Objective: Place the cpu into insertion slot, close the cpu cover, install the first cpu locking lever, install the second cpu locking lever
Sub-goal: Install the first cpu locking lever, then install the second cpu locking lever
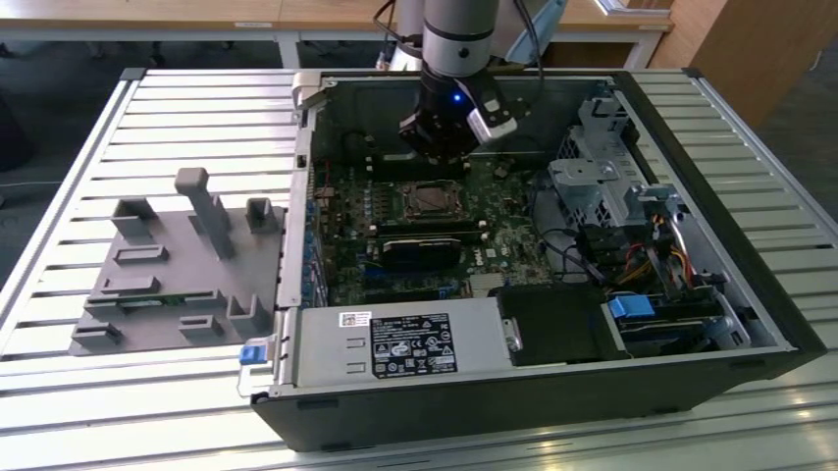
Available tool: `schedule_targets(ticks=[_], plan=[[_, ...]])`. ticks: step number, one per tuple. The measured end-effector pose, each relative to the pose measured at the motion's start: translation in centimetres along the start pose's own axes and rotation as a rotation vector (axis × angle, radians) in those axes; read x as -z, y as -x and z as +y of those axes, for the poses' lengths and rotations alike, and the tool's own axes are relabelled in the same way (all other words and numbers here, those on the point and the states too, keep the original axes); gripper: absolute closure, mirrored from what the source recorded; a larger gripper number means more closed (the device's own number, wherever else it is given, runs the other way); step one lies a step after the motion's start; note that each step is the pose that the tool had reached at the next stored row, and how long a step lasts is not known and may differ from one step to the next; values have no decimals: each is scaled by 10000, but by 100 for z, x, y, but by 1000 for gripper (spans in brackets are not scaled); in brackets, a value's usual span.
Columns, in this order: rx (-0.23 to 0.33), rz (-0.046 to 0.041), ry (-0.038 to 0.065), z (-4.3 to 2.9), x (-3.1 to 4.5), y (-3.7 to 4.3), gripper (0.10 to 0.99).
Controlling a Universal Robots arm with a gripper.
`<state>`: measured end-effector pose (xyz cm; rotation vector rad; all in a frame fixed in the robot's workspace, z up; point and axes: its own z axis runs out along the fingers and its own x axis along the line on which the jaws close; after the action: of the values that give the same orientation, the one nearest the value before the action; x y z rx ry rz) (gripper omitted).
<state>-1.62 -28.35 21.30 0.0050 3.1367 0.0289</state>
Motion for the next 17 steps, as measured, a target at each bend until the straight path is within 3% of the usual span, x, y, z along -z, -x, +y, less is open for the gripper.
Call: schedule_targets(ticks=[17], plan=[[0,0,1,-73,1,5,980]])
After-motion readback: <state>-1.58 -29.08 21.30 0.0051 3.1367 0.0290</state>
